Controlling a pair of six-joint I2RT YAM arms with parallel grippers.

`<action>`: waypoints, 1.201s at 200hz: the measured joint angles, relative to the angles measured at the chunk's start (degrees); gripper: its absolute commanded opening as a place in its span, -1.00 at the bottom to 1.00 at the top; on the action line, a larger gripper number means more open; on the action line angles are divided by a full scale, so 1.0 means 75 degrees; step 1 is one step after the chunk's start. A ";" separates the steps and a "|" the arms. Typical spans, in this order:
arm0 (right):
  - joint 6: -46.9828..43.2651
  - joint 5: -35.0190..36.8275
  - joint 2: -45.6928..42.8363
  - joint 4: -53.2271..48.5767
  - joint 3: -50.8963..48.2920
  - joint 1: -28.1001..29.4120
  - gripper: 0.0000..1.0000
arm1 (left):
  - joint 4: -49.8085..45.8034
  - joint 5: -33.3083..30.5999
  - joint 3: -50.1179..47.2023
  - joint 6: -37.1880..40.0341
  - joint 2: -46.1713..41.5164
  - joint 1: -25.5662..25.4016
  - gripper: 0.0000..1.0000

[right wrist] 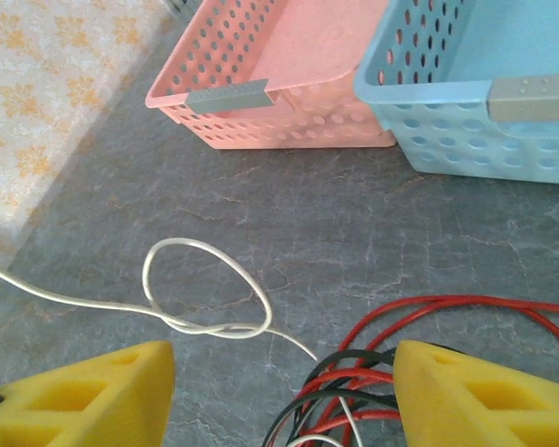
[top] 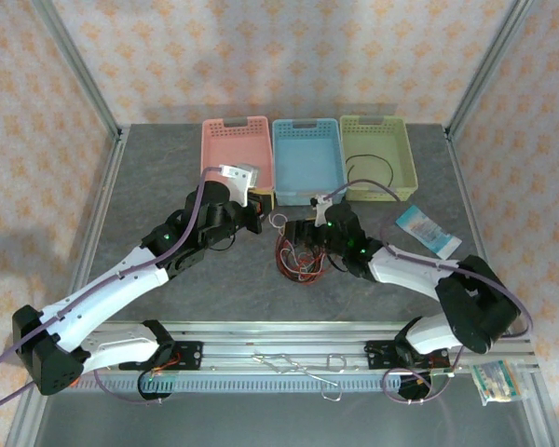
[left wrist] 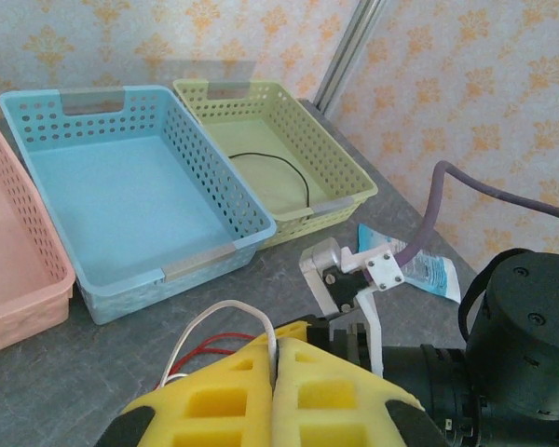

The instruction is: Untangle the cables

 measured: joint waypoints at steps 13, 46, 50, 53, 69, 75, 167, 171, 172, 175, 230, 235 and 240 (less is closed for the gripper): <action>-0.0052 -0.0050 0.0157 0.0058 0.0093 0.0000 0.25 | 0.0000 0.0015 0.0000 0.0000 0.0000 0.0000 -1.00; -0.0169 -0.0131 0.0659 0.0149 0.0358 0.0000 0.24 | 0.0000 0.0017 -0.0009 0.0000 0.0000 -0.0003 -1.00; -0.0184 -0.0137 0.0720 0.0157 0.0388 0.0000 0.23 | 0.0000 0.0017 -0.0012 0.0000 0.0000 0.0000 -1.00; -0.0192 -0.0134 0.0764 0.0169 0.0411 0.0000 0.23 | 0.0000 0.0017 -0.0015 0.0000 0.0000 0.0000 -1.00; -0.0236 -0.0137 0.1037 0.0198 0.0554 0.0000 0.20 | 0.0000 0.0020 -0.0017 0.0000 0.0000 0.0000 -1.00; -0.0256 -0.0137 0.1122 0.0201 0.0606 0.0000 0.20 | 0.0000 0.0020 -0.0020 0.0000 0.0000 -0.0003 -1.00; -0.0399 -0.0501 0.1842 0.0603 0.1081 -0.0035 -0.86 | 0.0006 0.0009 -0.0160 -0.0003 -0.0023 0.0000 -1.00; -0.0417 -0.0498 0.1833 0.0615 0.1081 -0.0035 -0.93 | 0.0006 -0.0012 -0.0189 -0.0003 -0.0050 0.0000 -1.00; -0.0399 -0.0495 0.1833 0.0615 0.1081 -0.0035 -0.95 | 0.0003 -0.0017 -0.0198 -0.0003 -0.0052 0.0000 -1.00; -0.0431 -0.0472 0.1816 0.0612 0.1081 -0.0035 -0.99 | 0.0006 -0.0026 -0.0224 -0.0006 -0.0070 0.0000 -0.98; -0.0382 0.0102 0.0227 0.0099 0.1023 -0.0035 -1.00 | 0.0312 -0.0452 -0.1134 -0.0300 -0.0944 0.0000 0.33; -0.0370 0.0172 0.0006 0.0009 0.1026 -0.0035 -1.00 | 0.0393 -0.0495 -0.1241 -0.0405 -0.1029 0.0000 0.39; -0.0361 0.0254 -0.0198 -0.0096 0.1037 -0.0035 -1.00 | 0.0510 -0.0522 -0.1387 -0.0452 -0.1139 0.0000 0.42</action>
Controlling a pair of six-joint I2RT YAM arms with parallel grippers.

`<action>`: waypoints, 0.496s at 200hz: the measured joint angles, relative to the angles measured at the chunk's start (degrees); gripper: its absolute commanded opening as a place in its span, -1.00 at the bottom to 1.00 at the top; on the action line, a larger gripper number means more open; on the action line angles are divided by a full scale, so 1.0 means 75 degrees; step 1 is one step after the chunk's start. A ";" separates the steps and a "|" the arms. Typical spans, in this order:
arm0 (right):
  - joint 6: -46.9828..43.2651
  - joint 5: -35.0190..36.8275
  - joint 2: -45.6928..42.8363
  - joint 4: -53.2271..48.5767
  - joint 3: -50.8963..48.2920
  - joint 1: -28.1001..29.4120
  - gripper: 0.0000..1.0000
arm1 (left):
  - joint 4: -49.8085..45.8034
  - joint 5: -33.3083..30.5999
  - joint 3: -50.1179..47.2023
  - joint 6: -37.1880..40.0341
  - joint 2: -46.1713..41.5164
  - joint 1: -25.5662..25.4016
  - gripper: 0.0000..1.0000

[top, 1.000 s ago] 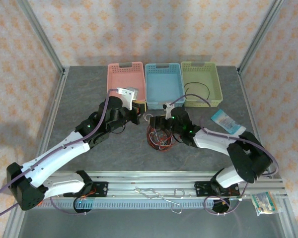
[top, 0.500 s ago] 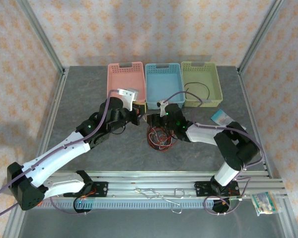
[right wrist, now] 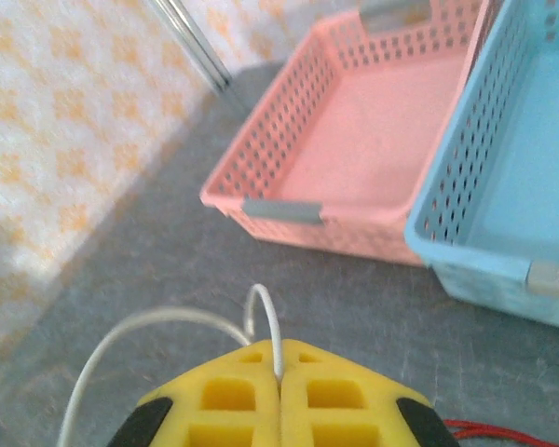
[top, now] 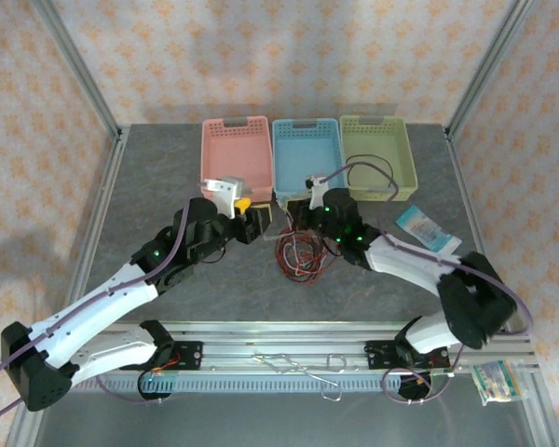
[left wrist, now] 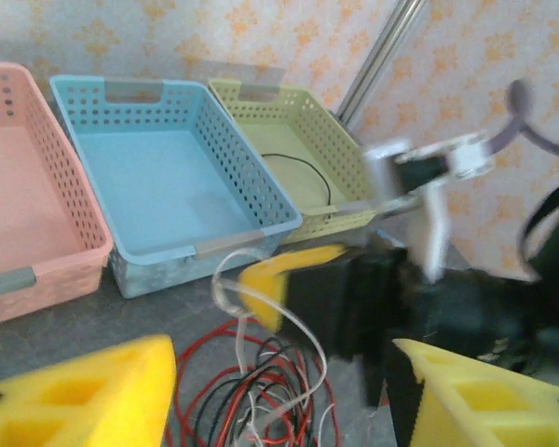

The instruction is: Untangle the cables

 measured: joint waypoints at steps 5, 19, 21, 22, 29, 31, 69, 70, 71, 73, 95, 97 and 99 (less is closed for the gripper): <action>0.0000 0.0070 -0.0195 -0.0140 0.0026 0.0000 -1.00 | 0.0082 -0.0026 -0.0146 -0.0012 -0.0105 0.0000 0.45; 0.0003 0.0259 -0.0676 -0.0577 0.0178 0.0000 -1.00 | 0.0425 -0.0044 -0.0595 -0.0102 -0.0361 0.0000 0.47; 0.0003 0.0283 -0.0737 -0.0644 0.0207 0.0000 -1.00 | 0.0484 -0.0044 -0.0662 -0.0117 -0.0393 0.0000 0.47; 0.0003 0.0289 -0.0761 -0.0662 0.0219 0.0000 -1.00 | 0.0493 -0.0044 -0.0691 -0.0122 -0.0405 0.0000 0.47; 0.0003 0.0373 -0.0956 -0.0886 0.0335 0.0000 -1.00 | 0.0670 -0.0044 -0.0903 -0.0140 -0.0484 0.0000 0.47; 0.0003 0.0402 -0.1017 -0.0956 0.0376 0.0000 -1.00 | 0.0731 -0.0041 -0.0976 -0.0143 -0.0501 0.0000 0.47; 0.0041 0.0586 -0.2005 -0.2028 0.1134 0.0000 -1.00 | 0.1527 0.0271 -0.1664 -0.0157 -0.0256 0.0000 0.47; 0.0047 0.0589 -0.2037 -0.2060 0.1172 0.0000 -1.00 | 0.1571 0.0297 -0.1673 -0.0157 -0.0219 0.0000 0.47; 0.0047 0.0589 -0.2055 -0.2084 0.1189 0.0000 -1.00 | 0.1588 0.0306 -0.1679 -0.0157 -0.0201 0.0000 0.47; 0.0055 0.0589 -0.2095 -0.2136 0.1241 0.0000 -1.00 | 0.1635 0.0338 -0.1684 -0.0157 -0.0157 0.0000 0.47; 0.0085 0.0583 -0.2460 -0.2527 0.1798 0.0000 -1.00 | 0.2078 0.0504 -0.1687 -0.0157 0.0318 0.0000 0.48; 0.0087 0.0583 -0.2489 -0.2559 0.1853 0.0000 -1.00 | 0.2116 0.0510 -0.1687 -0.0154 0.0361 0.0000 0.48; 0.0085 0.0577 -0.2512 -0.2588 0.1906 0.0003 -1.00 | 0.2157 0.0519 -0.1687 -0.0154 0.0411 0.0000 0.48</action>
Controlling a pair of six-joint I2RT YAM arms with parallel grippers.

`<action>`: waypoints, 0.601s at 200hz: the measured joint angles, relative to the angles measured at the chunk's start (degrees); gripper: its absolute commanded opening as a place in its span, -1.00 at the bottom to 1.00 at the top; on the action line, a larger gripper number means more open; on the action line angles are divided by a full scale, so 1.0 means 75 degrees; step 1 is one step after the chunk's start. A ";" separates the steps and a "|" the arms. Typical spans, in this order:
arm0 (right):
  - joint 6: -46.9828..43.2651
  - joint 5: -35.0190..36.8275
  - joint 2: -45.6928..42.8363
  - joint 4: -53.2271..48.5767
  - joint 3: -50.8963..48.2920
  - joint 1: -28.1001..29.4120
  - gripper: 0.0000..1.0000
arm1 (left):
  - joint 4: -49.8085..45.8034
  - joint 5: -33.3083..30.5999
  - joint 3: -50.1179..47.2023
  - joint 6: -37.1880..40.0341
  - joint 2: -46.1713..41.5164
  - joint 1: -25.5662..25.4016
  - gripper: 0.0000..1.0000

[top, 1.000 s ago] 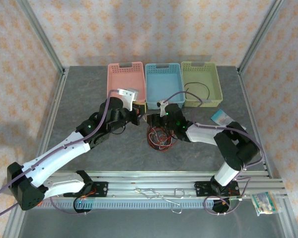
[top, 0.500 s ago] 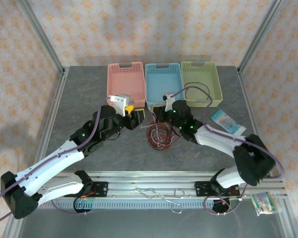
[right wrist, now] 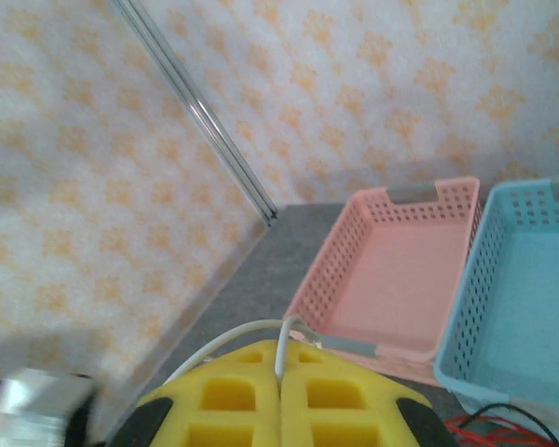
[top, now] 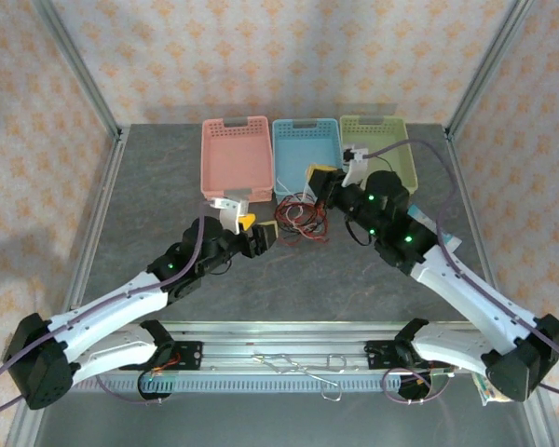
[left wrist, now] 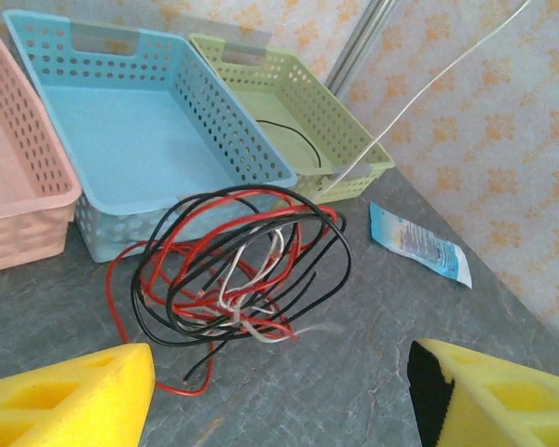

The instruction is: Untangle the cables

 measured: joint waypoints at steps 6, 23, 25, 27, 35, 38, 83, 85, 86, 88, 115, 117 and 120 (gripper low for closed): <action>0.0006 -0.0015 -0.0061 -0.0087 0.0137 0.0000 -1.00 | 0.0105 0.0023 0.0000 0.0000 0.0111 0.0000 0.49; 0.0035 -0.0055 -0.0178 -0.0315 0.0525 0.0003 -1.00 | 0.0385 0.0047 0.0000 0.0000 0.0399 0.0000 0.54; 0.0035 -0.0058 -0.0184 -0.0344 0.0580 0.0003 -1.00 | 0.0423 0.0044 0.0000 0.0003 0.0443 0.0000 0.54; 0.0035 -0.0061 -0.0187 -0.0367 0.0615 0.0003 -1.00 | 0.0434 0.0047 0.0000 0.0000 0.0466 0.0000 0.55; 0.0035 -0.0076 -0.0195 -0.0463 0.0790 0.0003 -1.00 | 0.0539 0.0047 0.0003 0.0000 0.0595 0.0000 0.58; 0.0032 -0.0076 -0.0195 -0.0498 0.0866 0.0003 -1.00 | 0.0565 0.0047 0.0003 0.0003 0.0629 0.0000 0.59; 0.0032 -0.0073 -0.0187 -0.0973 0.1489 0.0003 -1.00 | 0.1014 0.0143 0.0003 0.0012 0.1317 0.0000 0.65; 0.0032 -0.0073 -0.0181 -0.1008 0.1527 0.0003 -1.00 | 0.1026 0.0160 0.0003 0.0012 0.1335 0.0000 0.65; 0.0029 -0.0073 -0.0178 -0.1020 0.1539 0.0003 -1.00 | 0.1043 0.0172 0.0003 0.0015 0.1352 0.0000 0.66; 0.0029 -0.0073 -0.0172 -0.1052 0.1582 0.0003 -1.00 | 0.1055 0.0195 0.0003 0.0012 0.1370 0.0000 0.67; 0.0032 -0.0064 -0.0076 -0.1291 0.2069 0.0003 -1.00 | 0.1361 0.0487 0.0003 -0.0003 0.1489 0.0000 0.70; 0.0032 -0.0064 -0.0073 -0.1306 0.2101 0.0003 -1.00 | 0.1399 0.0504 0.0003 -0.0003 0.1489 0.0000 0.70; 0.0032 -0.0058 -0.0070 -0.1326 0.2148 0.0003 -1.00 | 0.1454 0.0539 0.0003 0.0000 0.1486 0.0000 0.70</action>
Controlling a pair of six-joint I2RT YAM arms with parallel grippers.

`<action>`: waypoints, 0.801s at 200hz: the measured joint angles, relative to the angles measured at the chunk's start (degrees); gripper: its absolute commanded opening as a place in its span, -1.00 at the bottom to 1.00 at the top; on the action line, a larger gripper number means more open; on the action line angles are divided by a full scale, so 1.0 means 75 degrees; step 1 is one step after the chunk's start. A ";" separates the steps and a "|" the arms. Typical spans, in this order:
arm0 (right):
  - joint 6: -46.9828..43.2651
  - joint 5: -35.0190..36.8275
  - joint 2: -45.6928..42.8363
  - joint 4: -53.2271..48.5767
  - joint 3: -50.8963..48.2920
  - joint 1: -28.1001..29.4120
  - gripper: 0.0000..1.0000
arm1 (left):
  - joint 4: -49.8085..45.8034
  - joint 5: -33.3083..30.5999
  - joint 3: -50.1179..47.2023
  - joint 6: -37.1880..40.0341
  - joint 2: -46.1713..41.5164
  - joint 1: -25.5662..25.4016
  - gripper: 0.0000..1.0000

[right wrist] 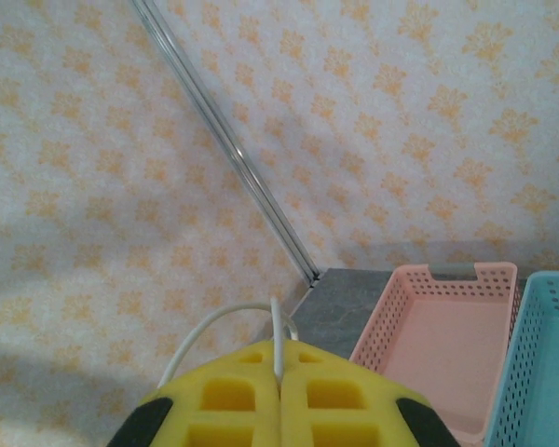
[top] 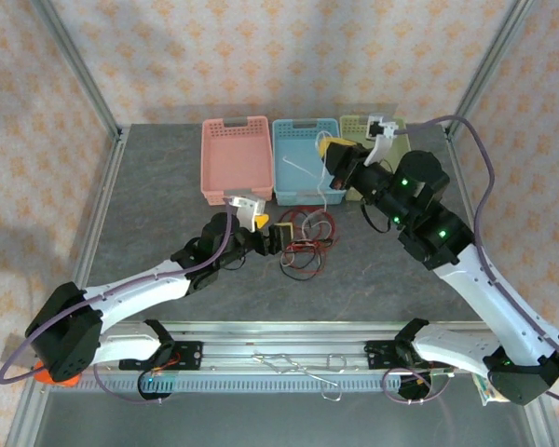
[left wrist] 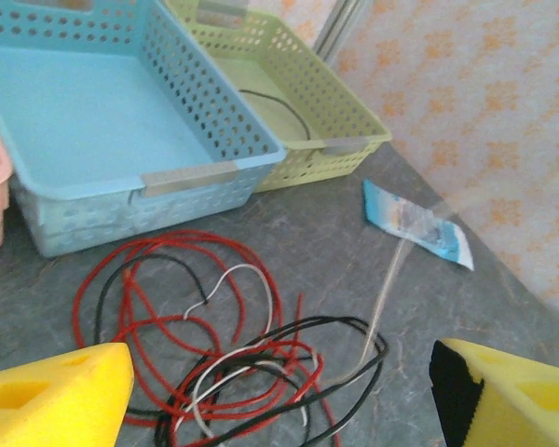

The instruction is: Untangle the cables

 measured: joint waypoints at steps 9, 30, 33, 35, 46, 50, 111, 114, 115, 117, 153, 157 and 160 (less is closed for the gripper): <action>0.0000 0.0017 0.0017 -0.0087 0.0149 0.0000 -1.00 | 0.0152 0.0117 0.0000 0.0000 -0.0003 0.0000 0.70; -0.0009 0.0017 0.0134 -0.0332 0.0697 0.0000 -1.00 | 0.0522 0.0376 0.0000 0.0026 -0.0017 0.0000 0.69; -0.0015 0.0015 0.0169 -0.0358 0.0799 0.0000 -1.00 | 0.0565 0.0408 0.0000 0.0029 -0.0023 0.0000 0.68; -0.0026 0.0015 0.0189 -0.0396 0.0880 0.0000 -1.00 | 0.0589 0.0423 0.0000 0.0029 -0.0026 0.0000 0.68; -0.0067 0.0009 0.0312 -0.0510 0.1303 0.0000 -1.00 | 0.0723 0.0510 0.0003 0.0052 -0.0064 0.0000 0.64; -0.0093 0.0009 0.0350 -0.0557 0.1440 0.0000 -1.00 | 0.0729 0.0516 0.0012 0.0067 -0.0090 0.0000 0.63; -0.1032 0.0131 0.0297 -0.1070 0.1807 0.0000 -1.00 | 0.0102 -0.0105 0.0122 0.0192 -0.1332 0.0329 0.41; -0.1134 0.0137 0.0259 -0.1093 0.1708 0.0000 -1.00 | 0.0041 -0.0140 0.0119 0.0187 -0.1460 0.0391 0.41; -0.1151 0.0137 0.0254 -0.1090 0.1687 0.0000 -1.00 | 0.0029 -0.0146 0.0117 0.0181 -0.1489 0.0408 0.41; -0.1189 0.0140 0.0230 -0.1102 0.1620 0.0000 -1.00 | -0.0009 -0.0160 0.0114 0.0166 -0.1565 0.0452 0.41; -0.2092 0.0119 -0.0085 -0.1373 0.0484 0.0000 -1.00 | -0.0764 -0.0283 -0.0017 0.0152 -0.3098 0.1183 0.44; -0.2183 0.0096 -0.0117 -0.1396 0.0356 0.0000 -1.00 | -0.0845 -0.0248 -0.0020 0.0172 -0.3249 0.1233 0.45; -0.2244 0.0064 -0.0137 -0.1419 0.0277 0.0000 -1.00 | -0.0898 -0.0221 -0.0020 0.0192 -0.3348 0.1256 0.45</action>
